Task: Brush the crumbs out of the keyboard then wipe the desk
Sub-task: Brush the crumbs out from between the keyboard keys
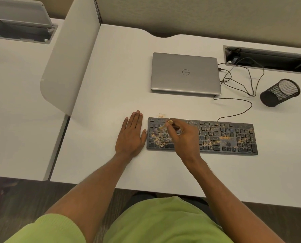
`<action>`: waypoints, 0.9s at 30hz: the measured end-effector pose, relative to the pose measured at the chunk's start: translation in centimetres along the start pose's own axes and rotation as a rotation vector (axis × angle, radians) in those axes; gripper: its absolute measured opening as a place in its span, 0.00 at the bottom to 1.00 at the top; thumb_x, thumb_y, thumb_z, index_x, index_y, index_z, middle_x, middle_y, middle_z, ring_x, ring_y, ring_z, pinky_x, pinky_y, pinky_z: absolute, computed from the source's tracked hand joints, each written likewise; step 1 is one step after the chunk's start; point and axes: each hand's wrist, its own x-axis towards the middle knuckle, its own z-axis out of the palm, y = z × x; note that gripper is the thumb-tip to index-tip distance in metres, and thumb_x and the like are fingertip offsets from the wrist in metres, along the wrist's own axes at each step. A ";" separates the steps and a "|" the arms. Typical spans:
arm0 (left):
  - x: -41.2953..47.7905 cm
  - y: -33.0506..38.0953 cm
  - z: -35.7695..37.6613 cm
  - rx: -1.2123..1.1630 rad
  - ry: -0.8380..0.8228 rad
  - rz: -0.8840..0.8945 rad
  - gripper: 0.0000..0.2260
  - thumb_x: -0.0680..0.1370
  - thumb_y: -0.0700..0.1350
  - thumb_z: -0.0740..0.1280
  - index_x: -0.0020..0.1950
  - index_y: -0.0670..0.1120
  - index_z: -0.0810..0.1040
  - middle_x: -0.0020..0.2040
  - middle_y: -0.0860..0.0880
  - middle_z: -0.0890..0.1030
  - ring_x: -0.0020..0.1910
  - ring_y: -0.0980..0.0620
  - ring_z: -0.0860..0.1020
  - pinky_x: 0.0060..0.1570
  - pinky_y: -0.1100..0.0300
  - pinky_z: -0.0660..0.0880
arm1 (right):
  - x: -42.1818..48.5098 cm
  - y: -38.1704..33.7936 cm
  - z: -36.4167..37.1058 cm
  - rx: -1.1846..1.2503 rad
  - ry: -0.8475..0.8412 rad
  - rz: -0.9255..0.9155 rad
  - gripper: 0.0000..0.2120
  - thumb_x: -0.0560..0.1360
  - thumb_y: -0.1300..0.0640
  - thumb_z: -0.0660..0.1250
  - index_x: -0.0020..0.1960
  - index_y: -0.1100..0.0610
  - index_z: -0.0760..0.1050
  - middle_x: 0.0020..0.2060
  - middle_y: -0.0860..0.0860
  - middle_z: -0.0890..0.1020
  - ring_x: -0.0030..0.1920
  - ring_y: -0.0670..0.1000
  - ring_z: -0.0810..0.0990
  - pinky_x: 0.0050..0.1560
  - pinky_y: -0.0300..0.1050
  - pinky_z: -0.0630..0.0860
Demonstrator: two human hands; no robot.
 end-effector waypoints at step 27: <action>0.1 -0.1 0.1 0.004 0.005 -0.011 0.31 0.87 0.54 0.51 0.88 0.44 0.50 0.88 0.48 0.51 0.87 0.52 0.48 0.86 0.51 0.45 | 0.1 -0.1 1.4 -0.275 -0.110 -0.222 0.04 0.79 0.62 0.70 0.52 0.55 0.82 0.43 0.50 0.83 0.46 0.52 0.76 0.44 0.50 0.75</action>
